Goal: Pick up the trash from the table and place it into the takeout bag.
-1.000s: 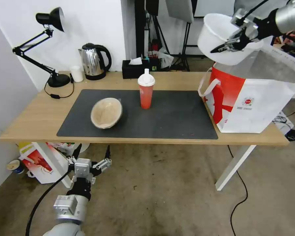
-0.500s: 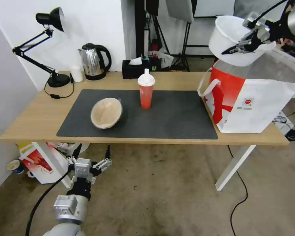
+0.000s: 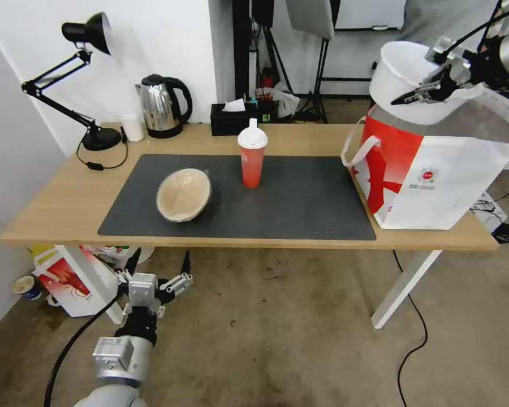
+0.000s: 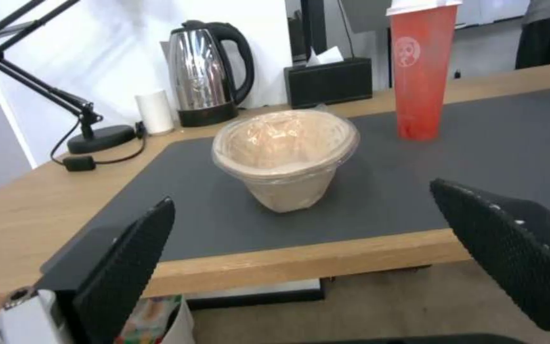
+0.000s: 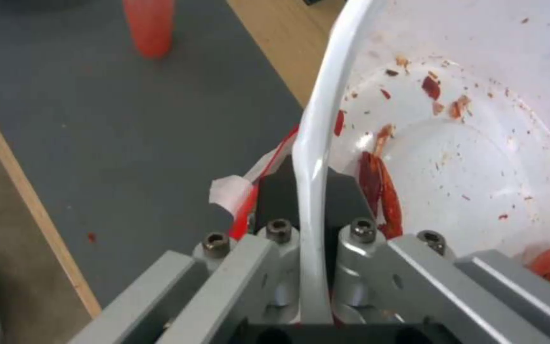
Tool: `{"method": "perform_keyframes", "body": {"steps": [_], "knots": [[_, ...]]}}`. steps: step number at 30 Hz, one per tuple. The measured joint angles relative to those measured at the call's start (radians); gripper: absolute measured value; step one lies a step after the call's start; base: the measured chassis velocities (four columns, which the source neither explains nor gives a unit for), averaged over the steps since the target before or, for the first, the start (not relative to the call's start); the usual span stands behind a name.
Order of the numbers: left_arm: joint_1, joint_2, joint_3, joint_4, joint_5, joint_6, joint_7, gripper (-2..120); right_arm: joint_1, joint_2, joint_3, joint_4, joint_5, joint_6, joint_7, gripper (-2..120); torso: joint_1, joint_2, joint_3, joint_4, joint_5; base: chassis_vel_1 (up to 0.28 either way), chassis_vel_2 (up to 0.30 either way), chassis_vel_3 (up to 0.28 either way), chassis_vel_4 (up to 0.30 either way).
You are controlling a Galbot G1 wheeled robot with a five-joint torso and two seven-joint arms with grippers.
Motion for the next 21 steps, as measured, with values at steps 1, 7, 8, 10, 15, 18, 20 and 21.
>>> {"method": "perform_keyframes", "body": {"steps": [1, 7, 8, 10, 15, 18, 20, 21], "knots": [[0.000, 0.000, 0.000, 0.000, 0.000, 0.000, 0.000, 100, -0.006, 0.000, 0.006, -0.002, -0.004, 0.004, 0.004, 0, 0.000, 0.000, 0.000, 0.0000, 0.0001, 0.000, 0.000, 0.000, 0.000], [0.000, 0.000, 0.000, 0.000, 0.000, 0.000, 0.000, 100, -0.012, 0.007, 0.015, -0.014, -0.014, 0.011, 0.018, 12, 0.000, 0.000, 0.000, 0.0000, 0.0000, 0.000, 0.000, 0.000, 0.000], [0.000, 0.000, 0.000, 0.000, 0.000, 0.000, 0.000, 100, -0.014, 0.009, 0.017, -0.015, -0.016, 0.012, 0.021, 18, 0.000, 0.000, 0.000, 0.0000, 0.0000, 0.000, 0.000, 0.000, 0.000], [0.000, 0.000, 0.000, 0.000, 0.000, 0.000, 0.000, 100, -0.016, 0.010, 0.017, -0.016, -0.018, 0.012, 0.024, 29, 0.000, 0.000, 0.000, 0.0000, 0.0000, 0.000, 0.000, 0.000, 0.000], [0.000, 0.000, 0.000, 0.000, 0.000, 0.000, 0.000, 100, -0.017, 0.009, 0.018, -0.017, -0.026, 0.013, 0.023, 45, 0.000, 0.000, 0.000, 0.0000, 0.0000, 0.000, 0.000, 0.000, 0.000], [0.000, 0.000, 0.000, 0.000, 0.000, 0.000, 0.000, 100, -0.017, 0.009, 0.018, -0.017, -0.033, 0.014, 0.018, 55, 0.000, 0.000, 0.000, 0.0000, 0.0000, 0.000, 0.000, 0.000, 0.000], [0.000, 0.000, 0.000, 0.000, 0.000, 0.000, 0.000, 100, -0.017, 0.009, 0.018, -0.018, -0.038, 0.014, 0.011, 65, 0.000, 0.000, 0.000, 0.0000, 0.0000, 0.000, 0.000, 0.000, 0.000], [0.000, 0.000, 0.000, 0.000, 0.000, 0.000, 0.000, 100, -0.017, 0.009, 0.018, -0.018, -0.038, 0.014, 0.011, 65, 0.000, 0.000, 0.000, 0.0000, 0.0000, 0.000, 0.000, 0.000, 0.000]]}}
